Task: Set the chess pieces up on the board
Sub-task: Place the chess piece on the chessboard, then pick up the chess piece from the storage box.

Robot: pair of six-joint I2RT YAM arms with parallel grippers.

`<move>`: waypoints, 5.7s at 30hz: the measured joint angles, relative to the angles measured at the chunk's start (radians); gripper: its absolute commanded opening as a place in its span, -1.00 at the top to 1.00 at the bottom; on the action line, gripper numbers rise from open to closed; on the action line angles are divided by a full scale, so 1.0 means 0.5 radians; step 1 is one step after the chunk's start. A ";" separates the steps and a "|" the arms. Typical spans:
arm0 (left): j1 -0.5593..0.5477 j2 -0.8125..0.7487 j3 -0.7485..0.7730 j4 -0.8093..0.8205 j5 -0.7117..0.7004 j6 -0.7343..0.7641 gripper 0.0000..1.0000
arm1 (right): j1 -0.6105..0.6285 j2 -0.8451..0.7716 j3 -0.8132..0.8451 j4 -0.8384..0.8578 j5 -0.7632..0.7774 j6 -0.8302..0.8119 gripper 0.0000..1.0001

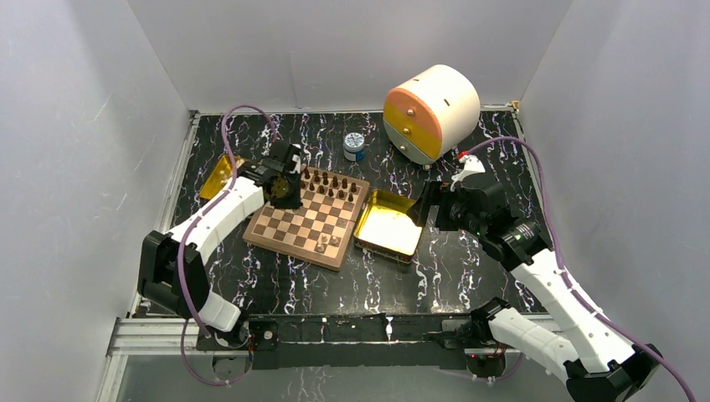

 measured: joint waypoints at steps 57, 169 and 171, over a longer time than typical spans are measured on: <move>-0.417 0.191 -0.349 0.293 -0.089 -0.307 0.60 | 0.000 -0.032 -0.001 0.000 -0.002 0.001 -0.97; 0.118 0.227 0.163 0.106 -0.231 -0.163 0.42 | 0.000 -0.092 -0.038 0.043 -0.069 0.036 -0.97; 0.268 0.227 0.186 0.099 -0.234 -0.121 0.43 | 0.000 -0.103 -0.060 0.050 -0.069 0.037 -0.97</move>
